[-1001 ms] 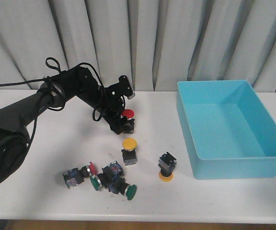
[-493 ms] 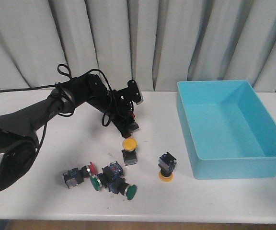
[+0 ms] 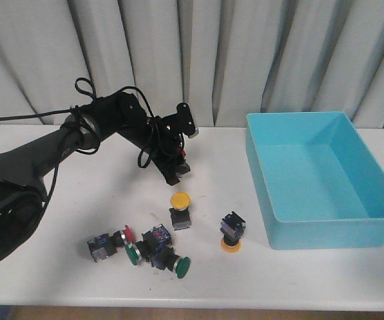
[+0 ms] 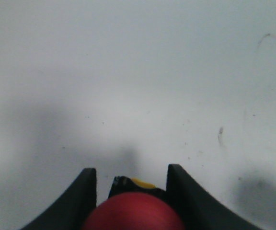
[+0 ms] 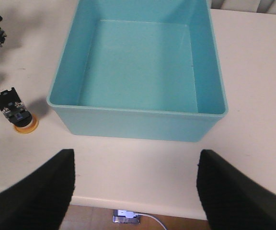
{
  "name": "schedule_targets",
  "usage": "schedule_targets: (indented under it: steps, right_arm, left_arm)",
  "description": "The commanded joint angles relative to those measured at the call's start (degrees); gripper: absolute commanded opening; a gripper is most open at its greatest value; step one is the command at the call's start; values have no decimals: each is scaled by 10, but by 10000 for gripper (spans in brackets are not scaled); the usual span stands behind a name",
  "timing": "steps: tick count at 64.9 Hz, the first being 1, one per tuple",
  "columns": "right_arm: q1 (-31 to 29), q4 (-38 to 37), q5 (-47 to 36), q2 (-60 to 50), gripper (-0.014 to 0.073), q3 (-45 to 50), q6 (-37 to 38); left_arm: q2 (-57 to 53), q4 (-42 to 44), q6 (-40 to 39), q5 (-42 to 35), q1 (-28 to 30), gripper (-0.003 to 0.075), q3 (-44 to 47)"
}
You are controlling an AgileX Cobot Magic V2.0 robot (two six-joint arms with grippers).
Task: Pick red and yellow buttons and place in box
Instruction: 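Close the left gripper on the red button and lift it, then carry the red button with the left gripper toward the table center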
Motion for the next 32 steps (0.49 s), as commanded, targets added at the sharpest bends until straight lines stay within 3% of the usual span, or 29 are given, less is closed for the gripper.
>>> schedule_targets:
  steps: [1,16,32]
  right_arm:
    - [-4,-2,-33,5,527,-19,-5]
    - [-4,-2,-31,5,527,-19,-5]
    - [-4,-2,-31,5,527,-19,-5]
  left_arm:
    - [-81,0,-50,8,-1,241,-18]
    - [-149,38,-209,23,-1,241,-18]
    - [-197,48,-330,51,-1,241,-18]
